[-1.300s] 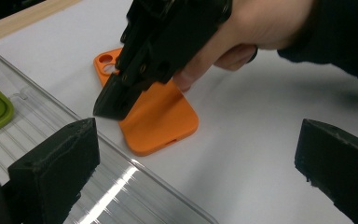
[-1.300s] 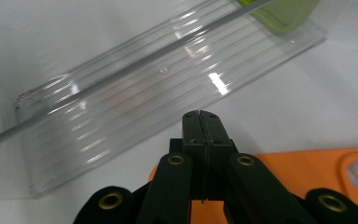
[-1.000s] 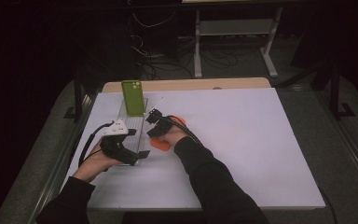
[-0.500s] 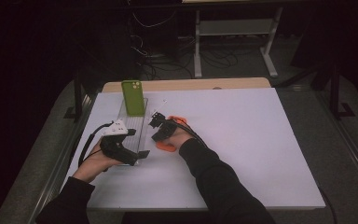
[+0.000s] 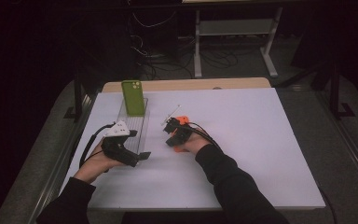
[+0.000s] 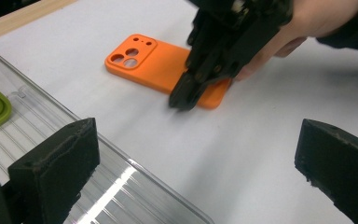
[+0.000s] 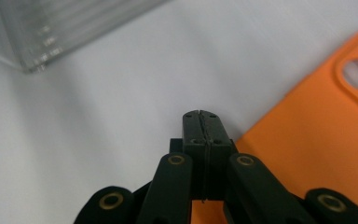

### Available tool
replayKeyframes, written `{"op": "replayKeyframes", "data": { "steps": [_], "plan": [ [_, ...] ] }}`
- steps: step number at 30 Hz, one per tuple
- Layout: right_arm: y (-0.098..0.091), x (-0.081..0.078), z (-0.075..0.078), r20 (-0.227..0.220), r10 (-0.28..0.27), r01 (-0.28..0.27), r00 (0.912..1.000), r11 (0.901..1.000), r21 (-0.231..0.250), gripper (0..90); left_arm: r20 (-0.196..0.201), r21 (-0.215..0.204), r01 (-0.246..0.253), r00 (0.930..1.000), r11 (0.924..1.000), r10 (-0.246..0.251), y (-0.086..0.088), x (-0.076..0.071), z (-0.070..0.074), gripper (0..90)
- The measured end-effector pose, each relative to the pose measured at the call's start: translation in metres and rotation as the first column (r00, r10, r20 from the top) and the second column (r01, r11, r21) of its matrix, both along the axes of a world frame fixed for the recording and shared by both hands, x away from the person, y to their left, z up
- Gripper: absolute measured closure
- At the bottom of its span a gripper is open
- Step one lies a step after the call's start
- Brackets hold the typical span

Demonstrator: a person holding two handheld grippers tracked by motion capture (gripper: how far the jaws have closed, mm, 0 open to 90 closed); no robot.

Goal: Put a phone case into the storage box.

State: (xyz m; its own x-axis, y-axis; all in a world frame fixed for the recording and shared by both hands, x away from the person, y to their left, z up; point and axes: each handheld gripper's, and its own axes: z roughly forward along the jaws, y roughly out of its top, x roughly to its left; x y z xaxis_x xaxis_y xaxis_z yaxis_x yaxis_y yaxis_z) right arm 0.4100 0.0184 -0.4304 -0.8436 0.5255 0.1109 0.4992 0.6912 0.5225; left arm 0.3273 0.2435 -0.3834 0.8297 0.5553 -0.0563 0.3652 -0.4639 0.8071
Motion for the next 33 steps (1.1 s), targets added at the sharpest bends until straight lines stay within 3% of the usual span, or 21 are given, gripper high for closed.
{"op": "replayKeyframes", "data": {
  "steps": [9, 12, 15, 21, 25, 29, 33],
  "plan": [
    [-0.037, -0.006, 0.001, 0.005, -0.053, 0.053, 0.9986, 0.9984, -0.017, 88.5, 0.003, 0.004, 0.006, 1.0000, 1.0000, -0.006, -0.002, 0.000, -0.001, 0.0],
    [-0.041, -0.006, 0.001, 0.009, -0.055, 0.055, 0.9984, 0.9985, 0.001, 88.4, 0.001, 0.010, 0.009, 1.0000, 0.9999, -0.009, -0.002, 0.000, -0.001, 0.0],
    [-0.046, -0.008, 0.005, -0.003, -0.078, 0.078, 0.9970, 0.9958, 0.048, 87.3, 0.001, 0.009, 0.010, 0.9999, 0.9999, -0.010, -0.002, 0.000, -0.002, 0.0],
    [-0.064, -0.012, 0.021, -0.014, -0.106, 0.106, 0.9943, 0.9828, 0.151, 70.7, 0.002, 0.017, 0.024, 0.9997, 0.9996, -0.024, -0.002, 0.000, -0.002, 0.0],
    [-0.081, -0.021, 0.032, -0.004, -0.129, 0.126, 0.9917, 0.9666, 0.223, 57.5, 0.001, 0.019, 0.026, 0.9997, 0.9995, -0.026, -0.002, 0.000, -0.003, 0.0],
    [-0.100, -0.034, 0.036, 0.022, -0.154, 0.143, 0.9878, 0.9563, 0.255, 44.5, -0.003, 0.015, 0.026, 0.9997, 0.9996, -0.026, -0.005, -0.001, -0.005, 0.0],
    [-0.119, -0.045, 0.031, 0.053, -0.173, 0.154, 0.9834, 0.9528, 0.262, 31.4, -0.003, 0.017, 0.029, 0.9996, 0.9994, -0.029, -0.006, -0.001, -0.006, 0.0]
  ]
}}
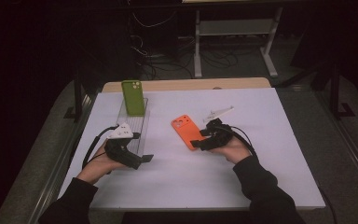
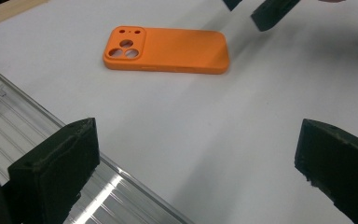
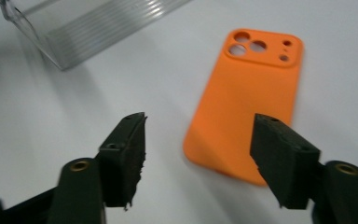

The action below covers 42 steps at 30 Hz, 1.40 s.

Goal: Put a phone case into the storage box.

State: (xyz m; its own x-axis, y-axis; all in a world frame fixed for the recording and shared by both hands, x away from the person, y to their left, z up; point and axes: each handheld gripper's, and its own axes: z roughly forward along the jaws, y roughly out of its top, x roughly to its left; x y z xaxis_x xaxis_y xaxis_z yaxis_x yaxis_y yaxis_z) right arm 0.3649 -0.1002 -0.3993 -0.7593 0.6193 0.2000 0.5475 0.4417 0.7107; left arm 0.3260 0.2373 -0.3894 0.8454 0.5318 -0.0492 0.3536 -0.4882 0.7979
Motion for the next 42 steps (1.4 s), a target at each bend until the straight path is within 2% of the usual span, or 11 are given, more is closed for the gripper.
{"op": "replayKeyframes", "data": {
  "steps": [4, 7, 11, 16, 19, 24, 28, 30, 35, 37, 42],
  "plan": [
    [-0.016, -0.008, -0.002, 0.024, -0.051, 0.052, 0.9984, 0.9986, -0.012, 21.3, 0.000, 0.001, 0.002, 1.0000, 1.0000, -0.002, -0.001, -0.001, 0.000, 0.0],
    [-0.025, -0.017, -0.002, 0.045, -0.061, 0.062, 0.9971, 0.9980, -0.015, 12.9, 0.004, 0.001, 0.010, 0.9999, 1.0000, -0.010, -0.002, -0.001, -0.001, 0.0],
    [-0.038, -0.032, -0.006, 0.121, -0.080, 0.084, 0.9895, 0.9960, -0.029, 5.8, 0.001, 0.001, 0.012, 0.9999, 0.9999, -0.012, -0.001, -0.001, -0.001, 0.0],
    [-0.060, -0.051, -0.013, 0.116, -0.108, 0.112, 0.9873, 0.9934, -0.025, 0.7, 0.000, -0.006, 0.003, 1.0000, 1.0000, -0.003, -0.001, -0.002, 0.000, 0.0],
    [-0.072, -0.063, -0.018, 0.102, -0.138, 0.141, 0.9852, 0.9897, -0.025, 0.3, 0.005, -0.004, 0.007, 1.0000, 1.0000, -0.007, -0.001, -0.002, 0.000, 0.0],
    [-0.088, -0.076, -0.024, 0.074, -0.147, 0.149, 0.9863, 0.9885, -0.022, 0.3, 0.008, -0.004, 0.010, 0.9999, 0.9999, -0.010, -0.001, -0.001, 0.000, 0.0],
    [-0.089, -0.073, -0.020, 0.090, -0.156, 0.157, 0.9837, 0.9876, -0.008, 0.3, 0.004, -0.009, 0.009, 1.0000, 0.9999, -0.009, -0.002, -0.001, 0.000, 0.0],
    [-0.085, -0.068, -0.016, 0.080, -0.148, 0.149, 0.9858, 0.9887, -0.013, 0.5, 0.003, -0.009, 0.007, 1.0000, 0.9999, -0.007, -0.002, -0.001, 0.000, 0.0],
    [-0.071, -0.057, -0.008, 0.066, -0.135, 0.136, 0.9886, 0.9908, -0.003, 2.5, 0.006, -0.004, 0.010, 0.9999, 0.9999, -0.010, -0.002, -0.001, 0.001, 0.0],
    [-0.064, -0.052, -0.006, 0.075, -0.146, 0.148, 0.9865, 0.9887, -0.024, 2.8, 0.005, -0.005, 0.010, 0.9999, 0.9999, -0.010, -0.002, -0.001, 0.001, 0.0],
    [-0.050, -0.038, 0.000, 0.079, -0.153, 0.154, 0.9851, 0.9879, -0.016, 3.0, 0.004, -0.005, 0.014, 0.9999, 0.9999, -0.014, -0.003, -0.001, 0.001, 0.0]
  ]
}}
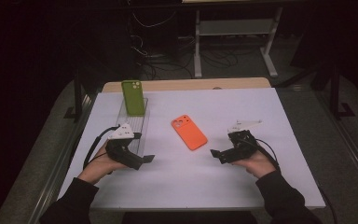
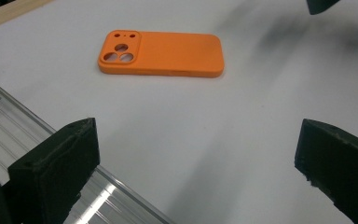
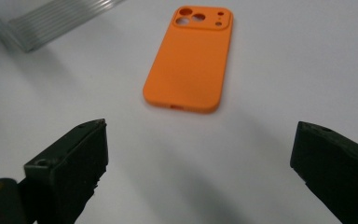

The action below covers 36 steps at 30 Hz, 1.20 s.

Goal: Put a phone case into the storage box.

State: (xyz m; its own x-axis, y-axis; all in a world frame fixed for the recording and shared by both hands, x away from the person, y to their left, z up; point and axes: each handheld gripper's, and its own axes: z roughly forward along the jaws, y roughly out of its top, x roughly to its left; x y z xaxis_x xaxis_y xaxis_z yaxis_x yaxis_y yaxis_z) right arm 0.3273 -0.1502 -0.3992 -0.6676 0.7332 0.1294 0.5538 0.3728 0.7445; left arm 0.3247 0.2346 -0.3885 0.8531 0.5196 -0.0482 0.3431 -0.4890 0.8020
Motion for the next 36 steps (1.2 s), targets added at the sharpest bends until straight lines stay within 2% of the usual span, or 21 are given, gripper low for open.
{"op": "replayKeyframes", "data": {
  "steps": [3, 8, 16, 22, 23, 26, 28, 31, 36],
  "plan": [
    [0.010, 0.012, 0.003, 0.001, -0.011, 0.011, 0.9999, 0.9999, -0.002, 3.0, 0.001, 0.001, 0.000, 1.0000, 1.0000, 0.000, 0.000, 0.000, 0.000, 0.0],
    [0.032, 0.033, 0.004, -0.031, -0.036, 0.035, 0.9989, 0.9988, -0.035, 3.0, -0.002, -0.002, -0.002, 1.0000, 1.0000, 0.002, 0.000, 0.000, 0.000, 0.0],
    [0.072, 0.061, -0.003, -0.080, -0.044, 0.036, 0.9958, 0.9947, -0.096, 3.0, -0.003, 0.001, -0.003, 1.0000, 1.0000, 0.003, 0.002, 0.001, 0.000, 0.0],
    [0.091, 0.077, -0.011, -0.077, -0.060, 0.049, 0.9952, 0.9887, -0.142, 3.8, -0.001, -0.001, 0.000, 1.0000, 1.0000, 0.000, 0.002, 0.001, 0.001, 0.0],
    [0.094, 0.079, -0.013, -0.094, -0.070, 0.055, 0.9931, 0.9876, -0.147, 4.1, -0.002, -0.006, -0.003, 1.0000, 1.0000, 0.003, 0.001, 0.000, 0.001, 0.0],
    [0.102, 0.083, -0.020, -0.100, -0.069, 0.051, 0.9926, 0.9842, -0.169, 4.4, -0.002, -0.006, -0.002, 1.0000, 1.0000, 0.002, 0.002, 0.000, 0.001, 0.0],
    [0.106, 0.085, -0.025, -0.121, -0.083, 0.060, 0.9892, 0.9815, -0.182, 5.1, -0.001, -0.003, -0.001, 1.0000, 1.0000, 0.001, 0.002, 0.001, 0.000, 0.0],
    [0.110, 0.088, -0.031, -0.143, -0.106, 0.080, 0.9840, 0.9811, -0.176, 6.6, -0.003, -0.005, -0.001, 1.0000, 1.0000, 0.001, 0.001, 0.000, 0.001, 0.0],
    [0.117, 0.089, -0.039, -0.155, -0.120, 0.087, 0.9806, 0.9747, -0.206, 8.1, -0.002, -0.005, 0.000, 1.0000, 1.0000, 0.000, 0.001, 0.000, 0.000, 0.0]
  ]
}}
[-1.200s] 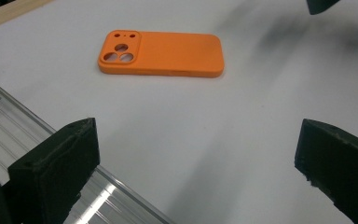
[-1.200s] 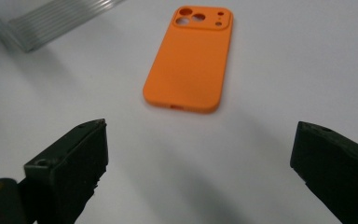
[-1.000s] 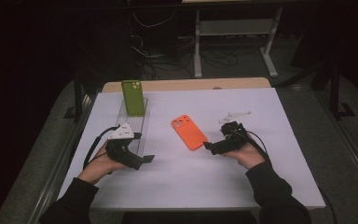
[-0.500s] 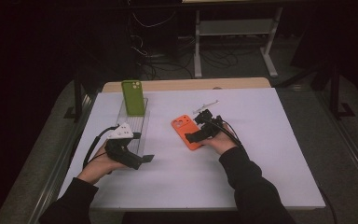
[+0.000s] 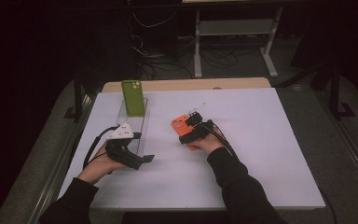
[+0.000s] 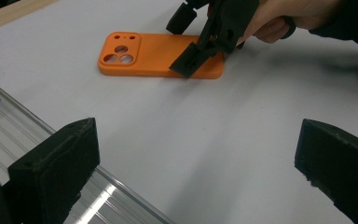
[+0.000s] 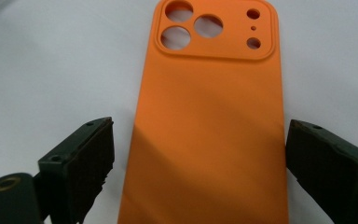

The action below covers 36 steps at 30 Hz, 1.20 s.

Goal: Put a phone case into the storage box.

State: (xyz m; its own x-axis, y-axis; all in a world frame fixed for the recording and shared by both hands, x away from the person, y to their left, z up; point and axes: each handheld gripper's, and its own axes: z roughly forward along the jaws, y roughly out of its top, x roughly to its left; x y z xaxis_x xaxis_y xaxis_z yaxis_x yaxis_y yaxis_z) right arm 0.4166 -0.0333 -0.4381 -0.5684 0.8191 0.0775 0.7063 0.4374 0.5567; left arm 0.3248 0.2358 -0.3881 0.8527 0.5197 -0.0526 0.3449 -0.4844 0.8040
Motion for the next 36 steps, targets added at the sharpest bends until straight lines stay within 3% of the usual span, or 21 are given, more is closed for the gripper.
{"op": "replayKeyframes", "data": {
  "steps": [5, 16, 28, 31, 36],
  "plan": [
    [0.002, 0.000, -0.005, 0.014, -0.004, 0.005, 0.9999, 0.9991, -0.043, 12.3, -0.002, -0.005, -0.002, 1.0000, 1.0000, 0.002, 0.000, 0.000, 0.000, 0.0],
    [0.001, -0.001, -0.005, 0.016, 0.003, -0.002, 0.9999, 0.9987, -0.051, 14.4, 0.003, 0.003, 0.002, 1.0000, 1.0000, -0.002, -0.001, 0.000, 0.000, 0.0],
    [-0.002, 0.000, -0.002, -0.003, 0.008, -0.008, 1.0000, 0.9991, -0.042, 15.2, 0.004, -0.002, 0.010, 0.9999, 1.0000, -0.010, -0.001, -0.001, 0.000, 0.0],
    [-0.006, -0.002, 0.001, 0.008, 0.007, -0.006, 0.9999, 0.9995, -0.032, 15.3, 0.003, -0.003, 0.010, 0.9999, 1.0000, -0.010, -0.001, -0.001, 0.000, 0.0],
    [-0.017, -0.006, 0.011, 0.029, 0.048, -0.048, 0.9984, 0.9988, -0.004, 15.2, 0.003, -0.013, 0.026, 0.9997, 0.9996, -0.026, -0.003, 0.000, 0.002, 0.0]
  ]
}}
